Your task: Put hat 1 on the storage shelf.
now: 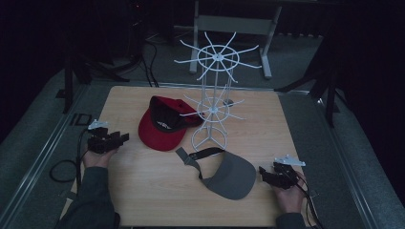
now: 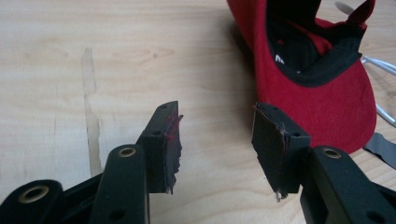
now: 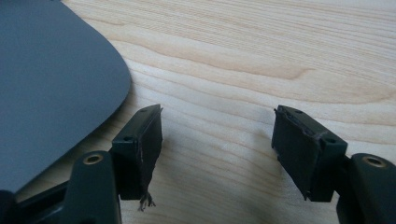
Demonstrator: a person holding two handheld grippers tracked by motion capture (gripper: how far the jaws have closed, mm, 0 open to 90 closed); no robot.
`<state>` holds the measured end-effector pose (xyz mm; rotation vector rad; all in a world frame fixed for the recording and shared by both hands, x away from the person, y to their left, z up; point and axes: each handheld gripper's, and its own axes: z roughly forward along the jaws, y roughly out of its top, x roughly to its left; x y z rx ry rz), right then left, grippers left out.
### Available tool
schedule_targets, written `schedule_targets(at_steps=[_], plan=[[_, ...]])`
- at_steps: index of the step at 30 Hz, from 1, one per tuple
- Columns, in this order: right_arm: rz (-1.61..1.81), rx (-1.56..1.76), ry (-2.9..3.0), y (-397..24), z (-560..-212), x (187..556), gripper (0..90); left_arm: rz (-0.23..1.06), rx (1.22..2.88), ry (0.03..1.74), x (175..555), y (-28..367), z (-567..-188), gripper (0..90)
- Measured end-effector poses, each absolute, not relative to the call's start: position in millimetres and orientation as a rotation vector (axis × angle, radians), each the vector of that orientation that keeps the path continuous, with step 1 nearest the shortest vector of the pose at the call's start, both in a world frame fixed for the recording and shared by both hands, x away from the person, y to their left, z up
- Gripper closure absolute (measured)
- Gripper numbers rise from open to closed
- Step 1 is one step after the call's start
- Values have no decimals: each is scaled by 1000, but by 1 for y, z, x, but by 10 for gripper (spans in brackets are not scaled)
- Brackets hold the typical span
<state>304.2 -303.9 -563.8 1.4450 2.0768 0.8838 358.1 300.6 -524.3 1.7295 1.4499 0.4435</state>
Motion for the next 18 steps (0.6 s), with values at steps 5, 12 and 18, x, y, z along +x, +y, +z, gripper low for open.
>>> schedule_targets(at_steps=[5, 12, 18], plan=[[885, 1443, 2077, -304, -564, 304, 326, 460, 1777, 1421, 370, 293, -513, 585], [886, 1441, 2077, -304, -564, 304, 323, 444, 1817, 1389, 385, 280, -505, 682], [887, 1441, 2075, -303, -564, 304, 318, 412, 1860, 1387, 398, 272, -506, 732]])
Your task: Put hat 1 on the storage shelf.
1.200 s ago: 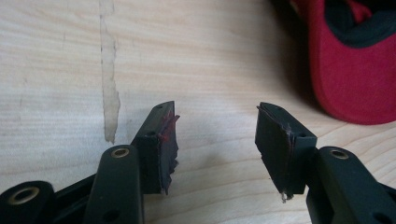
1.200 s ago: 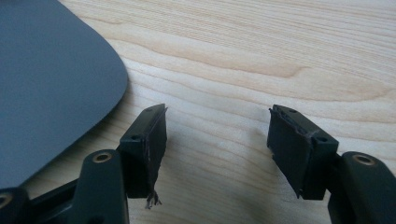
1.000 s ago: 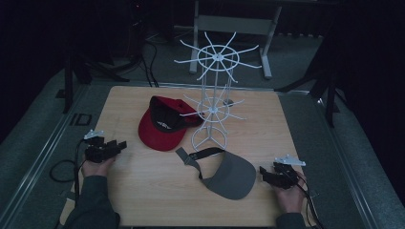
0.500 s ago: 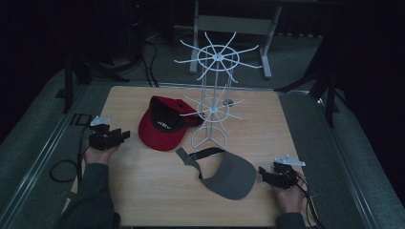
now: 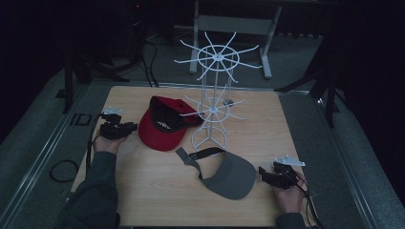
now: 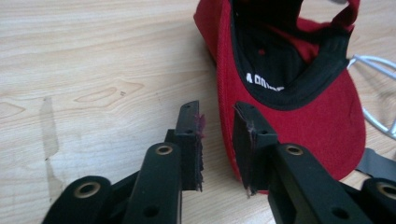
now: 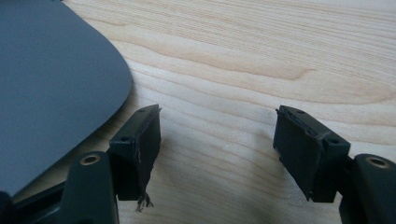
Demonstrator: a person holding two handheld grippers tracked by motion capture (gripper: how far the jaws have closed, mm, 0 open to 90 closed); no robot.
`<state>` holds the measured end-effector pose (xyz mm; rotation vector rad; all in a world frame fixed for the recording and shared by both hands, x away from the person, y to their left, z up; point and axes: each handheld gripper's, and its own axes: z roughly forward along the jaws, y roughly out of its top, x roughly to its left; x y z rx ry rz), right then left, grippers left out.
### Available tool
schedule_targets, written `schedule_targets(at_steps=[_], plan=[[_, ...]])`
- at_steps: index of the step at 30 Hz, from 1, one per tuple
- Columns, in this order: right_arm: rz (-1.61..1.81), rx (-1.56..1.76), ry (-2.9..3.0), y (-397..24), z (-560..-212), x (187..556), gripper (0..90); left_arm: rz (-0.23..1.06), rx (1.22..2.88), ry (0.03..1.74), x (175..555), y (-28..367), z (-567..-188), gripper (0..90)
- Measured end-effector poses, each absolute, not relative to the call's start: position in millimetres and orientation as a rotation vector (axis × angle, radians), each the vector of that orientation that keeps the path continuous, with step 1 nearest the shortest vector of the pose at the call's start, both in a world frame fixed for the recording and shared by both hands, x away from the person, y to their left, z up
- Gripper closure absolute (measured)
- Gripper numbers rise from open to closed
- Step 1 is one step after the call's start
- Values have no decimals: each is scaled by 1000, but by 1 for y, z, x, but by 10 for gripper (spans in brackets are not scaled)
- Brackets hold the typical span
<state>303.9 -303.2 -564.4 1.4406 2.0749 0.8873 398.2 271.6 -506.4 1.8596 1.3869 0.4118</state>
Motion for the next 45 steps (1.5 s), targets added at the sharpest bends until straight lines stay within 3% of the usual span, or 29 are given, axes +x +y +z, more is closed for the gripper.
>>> schedule_targets(at_steps=[16, 26, 33, 45], plan=[[890, 1440, 2073, -303, -565, 304, 309, 263, 1912, 1356, 400, 258, -509, 816], [892, 1439, 2071, -303, -565, 304, 305, 87, 1950, 1296, 382, 241, -518, 759], [893, 1439, 2071, -302, -565, 304, 302, 2, 1993, 1282, 391, 226, -530, 637], [895, 1437, 2071, -302, -565, 304, 300, -113, 1983, 1261, 404, 220, -543, 626]])
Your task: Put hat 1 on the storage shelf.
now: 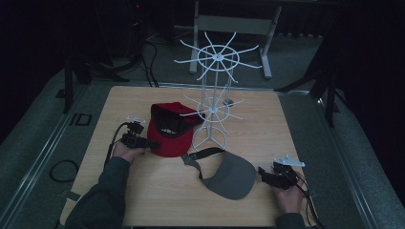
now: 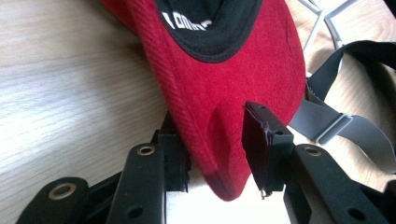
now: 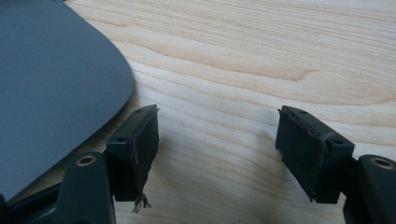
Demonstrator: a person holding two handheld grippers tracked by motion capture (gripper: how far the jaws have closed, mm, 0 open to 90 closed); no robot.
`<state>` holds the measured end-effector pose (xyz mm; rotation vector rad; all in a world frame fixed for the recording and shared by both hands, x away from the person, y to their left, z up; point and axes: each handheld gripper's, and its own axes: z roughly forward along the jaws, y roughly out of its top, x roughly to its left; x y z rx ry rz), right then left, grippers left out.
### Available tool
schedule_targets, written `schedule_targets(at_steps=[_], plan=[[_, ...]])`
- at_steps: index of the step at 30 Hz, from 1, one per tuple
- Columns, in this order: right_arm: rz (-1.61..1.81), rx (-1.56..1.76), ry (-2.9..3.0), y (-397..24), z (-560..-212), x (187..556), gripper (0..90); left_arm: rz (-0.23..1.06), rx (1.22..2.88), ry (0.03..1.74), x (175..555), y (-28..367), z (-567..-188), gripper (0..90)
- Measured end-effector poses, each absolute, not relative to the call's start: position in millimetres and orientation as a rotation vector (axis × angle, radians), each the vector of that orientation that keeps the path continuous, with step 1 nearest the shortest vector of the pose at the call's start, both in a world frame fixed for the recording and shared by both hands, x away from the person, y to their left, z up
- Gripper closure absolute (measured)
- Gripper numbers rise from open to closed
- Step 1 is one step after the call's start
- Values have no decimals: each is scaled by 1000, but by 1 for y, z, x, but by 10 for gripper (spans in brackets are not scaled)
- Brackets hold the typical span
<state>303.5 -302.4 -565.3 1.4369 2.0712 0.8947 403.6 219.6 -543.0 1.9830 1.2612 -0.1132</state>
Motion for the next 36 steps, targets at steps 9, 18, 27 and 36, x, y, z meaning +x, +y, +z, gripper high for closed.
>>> schedule_targets(at_steps=[9, 18, 27, 36], plan=[[897, 1435, 2071, -302, -566, 303, 296, -174, 1994, 1245, 408, 218, -548, 653], [897, 1433, 2072, -302, -566, 303, 295, -137, 1941, 1233, 403, 220, -539, 822], [898, 1433, 2073, -303, -566, 303, 295, 67, 1913, 1244, 395, 223, -524, 861], [898, 1432, 2073, -303, -566, 303, 295, 205, 1818, 1267, 389, 234, -508, 861]])
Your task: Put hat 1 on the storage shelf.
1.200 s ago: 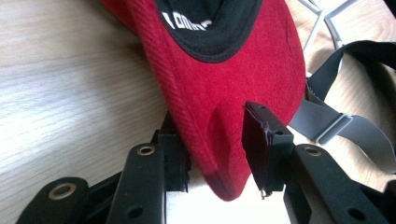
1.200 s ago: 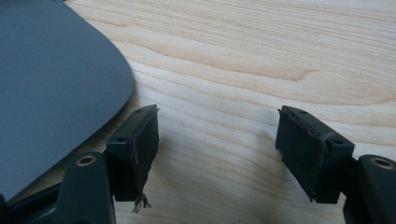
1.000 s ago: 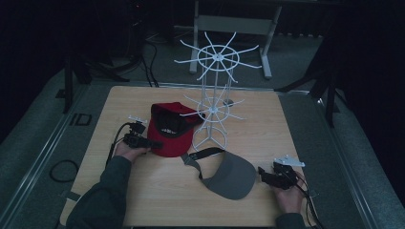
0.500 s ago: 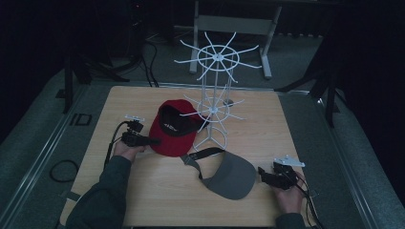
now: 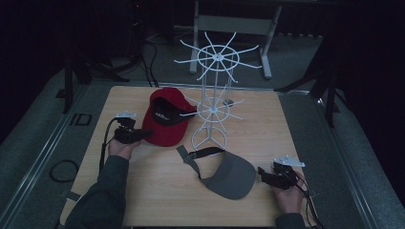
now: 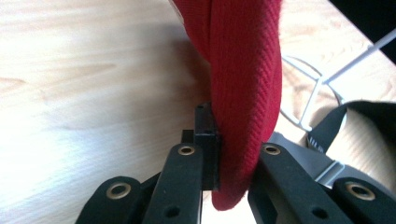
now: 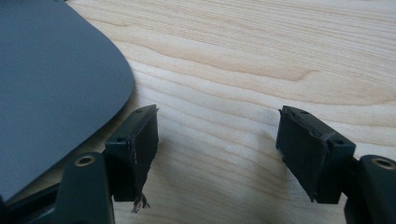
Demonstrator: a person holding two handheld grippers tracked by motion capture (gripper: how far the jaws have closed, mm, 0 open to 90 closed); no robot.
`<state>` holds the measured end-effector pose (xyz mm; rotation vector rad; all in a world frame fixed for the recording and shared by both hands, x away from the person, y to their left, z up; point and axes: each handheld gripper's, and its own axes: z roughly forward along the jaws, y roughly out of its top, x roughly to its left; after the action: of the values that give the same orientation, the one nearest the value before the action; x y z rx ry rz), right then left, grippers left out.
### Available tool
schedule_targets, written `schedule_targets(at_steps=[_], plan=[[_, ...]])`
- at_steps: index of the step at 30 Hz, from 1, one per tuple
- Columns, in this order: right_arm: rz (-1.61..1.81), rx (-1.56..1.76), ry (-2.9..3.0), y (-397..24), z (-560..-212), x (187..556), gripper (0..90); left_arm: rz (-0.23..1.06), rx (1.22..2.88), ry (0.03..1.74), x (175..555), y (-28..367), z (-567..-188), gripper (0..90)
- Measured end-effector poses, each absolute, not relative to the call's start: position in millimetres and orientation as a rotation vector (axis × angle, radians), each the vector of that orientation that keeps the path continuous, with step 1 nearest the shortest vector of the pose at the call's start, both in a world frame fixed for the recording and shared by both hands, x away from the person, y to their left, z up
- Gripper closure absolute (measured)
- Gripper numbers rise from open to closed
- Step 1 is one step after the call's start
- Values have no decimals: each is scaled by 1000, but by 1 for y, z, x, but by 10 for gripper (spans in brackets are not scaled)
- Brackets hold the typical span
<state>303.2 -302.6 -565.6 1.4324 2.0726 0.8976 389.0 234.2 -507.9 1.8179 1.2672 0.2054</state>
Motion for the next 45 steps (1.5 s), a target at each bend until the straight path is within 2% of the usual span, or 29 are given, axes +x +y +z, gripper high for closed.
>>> schedule_targets(at_steps=[25, 45], plan=[[898, 1432, 2071, -303, -566, 303, 295, 383, 1717, 1240, 377, 250, -470, 860], [902, 1434, 2064, -302, -566, 302, 290, 466, 1627, 1217, 372, 251, -441, 860]])
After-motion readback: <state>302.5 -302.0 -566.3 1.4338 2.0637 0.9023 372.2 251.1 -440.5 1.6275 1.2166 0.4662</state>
